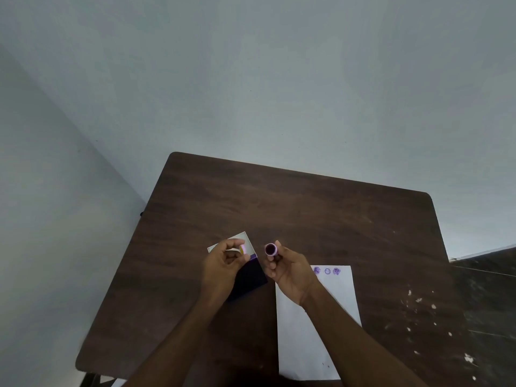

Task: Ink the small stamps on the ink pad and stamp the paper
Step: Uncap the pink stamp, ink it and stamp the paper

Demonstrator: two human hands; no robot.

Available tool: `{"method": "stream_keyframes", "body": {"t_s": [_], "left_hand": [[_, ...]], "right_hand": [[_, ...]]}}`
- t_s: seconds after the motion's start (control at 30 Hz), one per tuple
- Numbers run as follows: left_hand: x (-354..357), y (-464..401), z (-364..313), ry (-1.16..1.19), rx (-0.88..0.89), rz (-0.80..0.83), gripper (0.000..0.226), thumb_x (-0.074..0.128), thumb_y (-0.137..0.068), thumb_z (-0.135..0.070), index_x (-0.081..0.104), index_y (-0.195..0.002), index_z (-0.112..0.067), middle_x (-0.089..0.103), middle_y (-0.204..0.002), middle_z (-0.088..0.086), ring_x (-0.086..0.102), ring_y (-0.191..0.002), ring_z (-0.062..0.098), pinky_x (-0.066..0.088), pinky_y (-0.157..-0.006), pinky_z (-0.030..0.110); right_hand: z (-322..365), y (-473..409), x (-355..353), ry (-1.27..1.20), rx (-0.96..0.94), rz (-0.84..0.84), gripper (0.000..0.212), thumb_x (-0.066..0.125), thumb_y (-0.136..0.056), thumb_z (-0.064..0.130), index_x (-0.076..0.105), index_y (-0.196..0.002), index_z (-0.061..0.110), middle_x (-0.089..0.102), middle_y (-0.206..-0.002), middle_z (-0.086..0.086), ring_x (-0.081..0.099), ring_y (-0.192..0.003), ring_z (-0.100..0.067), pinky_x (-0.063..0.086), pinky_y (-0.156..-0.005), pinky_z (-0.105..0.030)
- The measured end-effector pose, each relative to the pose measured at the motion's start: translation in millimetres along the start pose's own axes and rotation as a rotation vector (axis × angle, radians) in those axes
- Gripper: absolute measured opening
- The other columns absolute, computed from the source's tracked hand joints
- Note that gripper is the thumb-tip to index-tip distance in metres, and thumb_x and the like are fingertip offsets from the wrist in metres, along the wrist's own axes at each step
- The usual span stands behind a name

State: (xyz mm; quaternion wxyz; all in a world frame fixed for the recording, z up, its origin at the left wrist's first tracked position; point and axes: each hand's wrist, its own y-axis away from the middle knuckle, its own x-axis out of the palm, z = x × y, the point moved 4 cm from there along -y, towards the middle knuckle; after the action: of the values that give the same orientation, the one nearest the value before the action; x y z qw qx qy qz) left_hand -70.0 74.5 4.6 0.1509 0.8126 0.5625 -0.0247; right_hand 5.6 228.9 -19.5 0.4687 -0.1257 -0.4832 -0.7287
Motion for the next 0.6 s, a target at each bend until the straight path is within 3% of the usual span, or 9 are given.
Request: {"method": "stream_keyframes", "body": {"t_s": [0.17,0.43,0.5,0.6], "left_hand": [[-20.3,4.4,27.7,-0.025,-0.026,0.013,0.03,0.073,-0.081,-0.009,0.068,-0.101,-0.031,0.071,-0.104,-0.012,0.068,-0.093,0.005,0.055,-0.076,0.021],[-53.1,19.7,80.0,-0.181,-0.118,-0.131,0.026,0.074,-0.082,-0.018,0.066,-0.097,-0.037,0.07,-0.092,-0.02,0.064,-0.088,-0.009,0.051,-0.08,0.018],[-56.5,21.9,87.5,-0.288,-0.059,-0.124,0.024,0.071,-0.085,-0.019,0.066,-0.105,-0.032,0.069,-0.1,-0.017,0.062,-0.094,-0.006,0.046,-0.083,0.014],[-57.3,21.2,97.0,-0.446,0.006,-0.123,0.028,0.069,-0.087,-0.019,0.068,-0.114,-0.021,0.065,-0.11,-0.009,0.052,-0.105,0.005,0.04,-0.089,0.021]], "right_hand": [[-6.0,-1.6,2.0,-0.113,0.029,0.007,0.021,0.052,-0.096,0.02,0.063,-0.096,0.002,0.054,-0.075,-0.012,0.046,-0.061,-0.016,0.043,-0.054,-0.028],[-15.8,-4.5,6.7,-0.181,0.069,0.067,0.018,0.052,-0.095,0.02,0.062,-0.095,0.005,0.056,-0.077,-0.011,0.046,-0.061,-0.016,0.043,-0.054,-0.029],[-16.3,-4.7,8.6,-0.173,0.069,0.081,0.017,0.055,-0.094,0.02,0.061,-0.097,0.004,0.055,-0.078,-0.012,0.046,-0.063,-0.016,0.043,-0.056,-0.029],[-15.1,-4.1,12.6,-0.157,0.067,0.124,0.018,0.059,-0.091,0.018,0.06,-0.102,0.003,0.055,-0.083,-0.013,0.048,-0.068,-0.017,0.044,-0.058,-0.029]]}}
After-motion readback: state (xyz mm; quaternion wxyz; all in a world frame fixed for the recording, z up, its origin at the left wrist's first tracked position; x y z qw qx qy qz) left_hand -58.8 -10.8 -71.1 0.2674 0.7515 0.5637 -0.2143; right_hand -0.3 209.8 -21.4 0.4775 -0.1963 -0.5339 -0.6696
